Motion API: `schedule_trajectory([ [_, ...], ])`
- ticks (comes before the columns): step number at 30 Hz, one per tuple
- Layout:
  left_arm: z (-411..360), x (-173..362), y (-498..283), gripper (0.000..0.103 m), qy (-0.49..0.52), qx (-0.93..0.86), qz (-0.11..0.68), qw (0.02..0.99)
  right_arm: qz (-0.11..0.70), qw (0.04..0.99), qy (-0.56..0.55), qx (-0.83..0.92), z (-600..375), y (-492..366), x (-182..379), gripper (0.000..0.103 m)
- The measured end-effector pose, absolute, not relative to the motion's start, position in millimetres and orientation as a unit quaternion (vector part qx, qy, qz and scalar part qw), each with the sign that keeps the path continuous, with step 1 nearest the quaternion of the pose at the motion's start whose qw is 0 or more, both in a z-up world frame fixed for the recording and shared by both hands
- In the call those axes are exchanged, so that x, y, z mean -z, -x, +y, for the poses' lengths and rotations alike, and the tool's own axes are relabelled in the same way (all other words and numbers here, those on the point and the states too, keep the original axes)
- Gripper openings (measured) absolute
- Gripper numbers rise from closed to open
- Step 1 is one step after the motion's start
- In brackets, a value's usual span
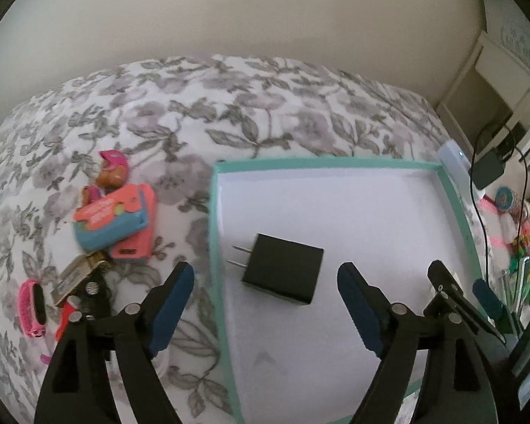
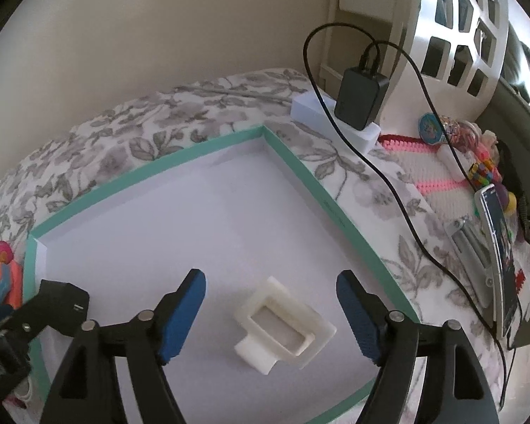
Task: Organize rigid objects
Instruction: 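Carry both items into the teal-rimmed tray and open both grippers, then move both open grippers back over the pile of items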
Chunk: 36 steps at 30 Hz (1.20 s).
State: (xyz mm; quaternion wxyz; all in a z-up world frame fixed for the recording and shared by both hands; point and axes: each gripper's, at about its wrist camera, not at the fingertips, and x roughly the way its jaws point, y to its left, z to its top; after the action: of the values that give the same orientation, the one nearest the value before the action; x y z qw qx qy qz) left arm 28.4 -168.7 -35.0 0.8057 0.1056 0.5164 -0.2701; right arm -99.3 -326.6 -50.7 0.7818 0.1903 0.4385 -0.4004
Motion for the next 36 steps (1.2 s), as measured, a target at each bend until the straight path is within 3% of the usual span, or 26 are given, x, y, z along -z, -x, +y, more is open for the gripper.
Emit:
schedule_trajectory([
  [5, -146, 24, -33, 0.094, -0.083, 0.251, 0.5, 0.825, 0.433, 0.787, -0.18, 0.4, -323, 103, 48, 0.103],
  [10, -123, 15, -37, 0.1, -0.064, 0.229, 0.481, 0.844, 0.425, 0.797, -0.175, 0.392, -318, 106, 44, 0.103],
  [22, -42, -22, -43, 0.101, 0.005, 0.157, 0.415, 0.896, 0.399, 0.825, -0.148, 0.373, -295, 103, 21, 0.103],
  [28, 2, -27, -51, 0.101, 0.029, 0.115, 0.441, 0.89, 0.38, 0.846, -0.156, 0.339, -276, 97, 5, 0.103],
  [36, 50, -20, -61, 0.101, -0.02, 0.015, 0.459, 0.888, 0.343, 0.895, -0.157, 0.239, -221, 75, -21, 0.103],
])
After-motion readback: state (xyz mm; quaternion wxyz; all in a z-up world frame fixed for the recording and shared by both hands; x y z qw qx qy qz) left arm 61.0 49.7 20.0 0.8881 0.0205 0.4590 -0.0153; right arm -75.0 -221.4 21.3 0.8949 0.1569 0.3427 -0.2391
